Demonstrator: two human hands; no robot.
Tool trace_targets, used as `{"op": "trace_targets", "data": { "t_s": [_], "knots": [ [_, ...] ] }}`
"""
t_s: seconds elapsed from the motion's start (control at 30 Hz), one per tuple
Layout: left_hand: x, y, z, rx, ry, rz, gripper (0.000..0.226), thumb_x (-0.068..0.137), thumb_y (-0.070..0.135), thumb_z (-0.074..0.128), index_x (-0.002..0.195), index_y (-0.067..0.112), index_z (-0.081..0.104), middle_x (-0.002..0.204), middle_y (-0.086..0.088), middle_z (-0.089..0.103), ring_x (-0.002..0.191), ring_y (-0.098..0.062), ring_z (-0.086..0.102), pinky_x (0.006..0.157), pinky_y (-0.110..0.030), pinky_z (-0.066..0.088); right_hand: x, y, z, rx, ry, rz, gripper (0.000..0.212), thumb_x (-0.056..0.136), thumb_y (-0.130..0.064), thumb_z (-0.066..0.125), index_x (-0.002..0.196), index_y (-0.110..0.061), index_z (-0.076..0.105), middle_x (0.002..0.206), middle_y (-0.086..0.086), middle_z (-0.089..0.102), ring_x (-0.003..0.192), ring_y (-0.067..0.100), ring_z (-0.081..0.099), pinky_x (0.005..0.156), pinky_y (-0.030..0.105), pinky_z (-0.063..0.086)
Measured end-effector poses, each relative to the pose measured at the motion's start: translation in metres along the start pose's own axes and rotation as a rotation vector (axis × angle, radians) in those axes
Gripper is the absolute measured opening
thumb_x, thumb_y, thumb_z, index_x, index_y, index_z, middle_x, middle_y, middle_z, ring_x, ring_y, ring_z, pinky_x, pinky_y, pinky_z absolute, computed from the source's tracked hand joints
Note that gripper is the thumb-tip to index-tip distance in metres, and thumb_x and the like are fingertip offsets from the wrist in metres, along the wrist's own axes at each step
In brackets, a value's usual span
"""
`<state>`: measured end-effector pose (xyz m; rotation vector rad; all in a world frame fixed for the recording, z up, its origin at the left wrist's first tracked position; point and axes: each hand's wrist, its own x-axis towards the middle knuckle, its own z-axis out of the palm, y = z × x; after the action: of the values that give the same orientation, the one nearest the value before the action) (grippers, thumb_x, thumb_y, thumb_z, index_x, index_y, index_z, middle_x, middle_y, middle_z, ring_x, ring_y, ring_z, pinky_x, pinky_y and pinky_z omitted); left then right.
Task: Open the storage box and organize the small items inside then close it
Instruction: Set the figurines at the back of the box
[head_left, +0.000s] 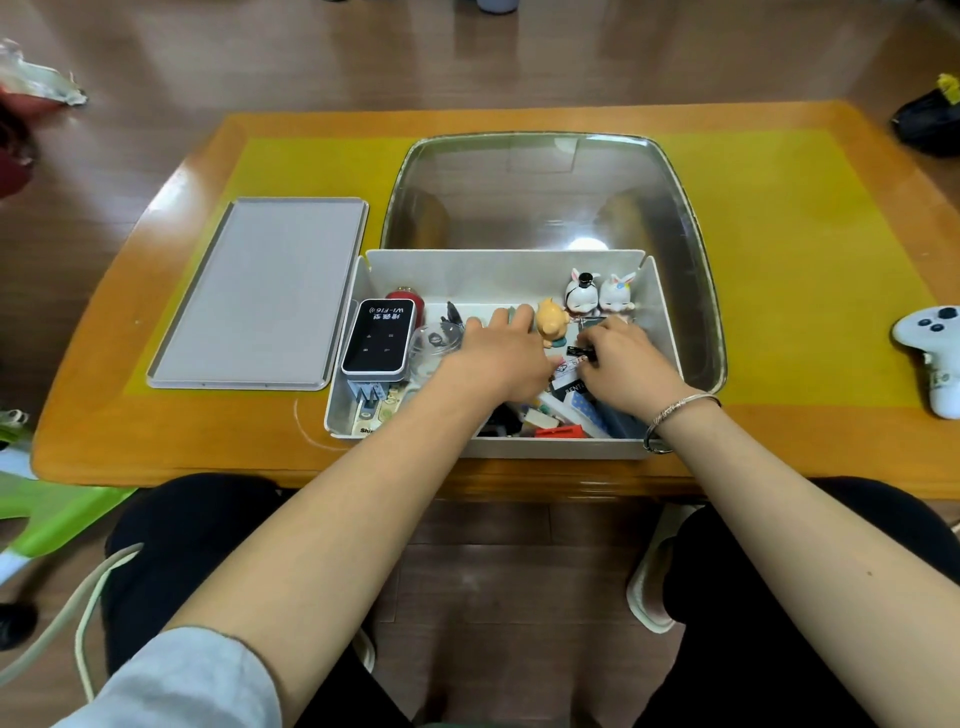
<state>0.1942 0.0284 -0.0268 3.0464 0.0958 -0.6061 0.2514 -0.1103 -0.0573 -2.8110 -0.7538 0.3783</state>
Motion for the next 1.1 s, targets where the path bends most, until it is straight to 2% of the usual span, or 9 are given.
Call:
{"op": "trace_targets", "data": {
  "t_s": [0.23, 0.33, 0.57, 0.77, 0.93, 1.1],
  "knots": [
    [0.003, 0.002, 0.003, 0.013, -0.013, -0.024, 0.067, 0.099, 0.057, 0.021, 0.143, 0.008, 0.034, 0.140, -0.008, 0.028, 0.132, -0.027, 0.029, 0.104, -0.048, 0.027, -0.001, -0.003, 0.002, -0.091, 0.014, 0.003, 0.036, 0.090, -0.025, 0.050, 0.121, -0.008, 0.058, 0.124, 0.015, 0.045, 0.121, 0.034, 0.038, 0.103, 0.043, 0.036],
    [0.005, 0.001, 0.004, 0.001, -0.038, -0.036, 0.072, 0.098, 0.060, 0.021, 0.147, 0.008, 0.028, 0.147, -0.008, 0.022, 0.138, -0.028, 0.024, 0.107, -0.049, 0.026, -0.003, -0.004, 0.003, -0.144, 0.012, 0.001, 0.033, 0.091, -0.025, 0.047, 0.116, -0.009, 0.060, 0.122, 0.013, 0.045, 0.119, 0.034, 0.038, 0.099, 0.042, 0.036],
    [0.014, 0.003, 0.003, 0.009, -0.032, -0.065, 0.091, 0.088, 0.076, 0.024, 0.151, 0.010, 0.021, 0.155, -0.006, 0.016, 0.143, -0.028, 0.013, 0.110, -0.046, 0.022, -0.008, -0.004, -0.001, -0.168, -0.035, -0.018, 0.035, 0.093, -0.029, 0.044, 0.119, -0.011, 0.059, 0.126, 0.013, 0.046, 0.121, 0.033, 0.037, 0.097, 0.043, 0.037],
    [0.012, 0.004, 0.008, -0.041, -0.012, -0.052, 0.096, 0.085, 0.078, 0.027, 0.153, 0.010, 0.015, 0.159, -0.006, 0.008, 0.144, -0.031, 0.009, 0.113, -0.046, 0.019, -0.011, -0.006, -0.002, -0.139, -0.055, -0.013, 0.036, 0.091, -0.026, 0.047, 0.122, -0.009, 0.057, 0.128, 0.014, 0.044, 0.122, 0.032, 0.037, 0.096, 0.045, 0.041],
    [0.011, 0.006, 0.012, -0.085, -0.033, -0.075, 0.098, 0.085, 0.078, 0.028, 0.154, 0.011, 0.007, 0.161, -0.004, -0.004, 0.147, -0.032, -0.002, 0.117, -0.049, 0.011, -0.013, -0.007, -0.001, -0.130, -0.057, -0.010, 0.035, 0.090, -0.021, 0.047, 0.121, -0.007, 0.055, 0.130, 0.014, 0.044, 0.123, 0.032, 0.037, 0.096, 0.045, 0.042],
    [0.013, 0.007, 0.012, -0.064, -0.024, -0.069, 0.096, 0.086, 0.077, 0.028, 0.154, 0.012, 0.008, 0.161, -0.004, -0.003, 0.146, -0.032, 0.001, 0.115, -0.051, 0.013, -0.017, -0.008, 0.002, -0.144, -0.055, 0.002, 0.036, 0.092, -0.020, 0.045, 0.125, -0.005, 0.051, 0.133, 0.015, 0.042, 0.126, 0.033, 0.036, 0.097, 0.046, 0.041]
  ]
}}
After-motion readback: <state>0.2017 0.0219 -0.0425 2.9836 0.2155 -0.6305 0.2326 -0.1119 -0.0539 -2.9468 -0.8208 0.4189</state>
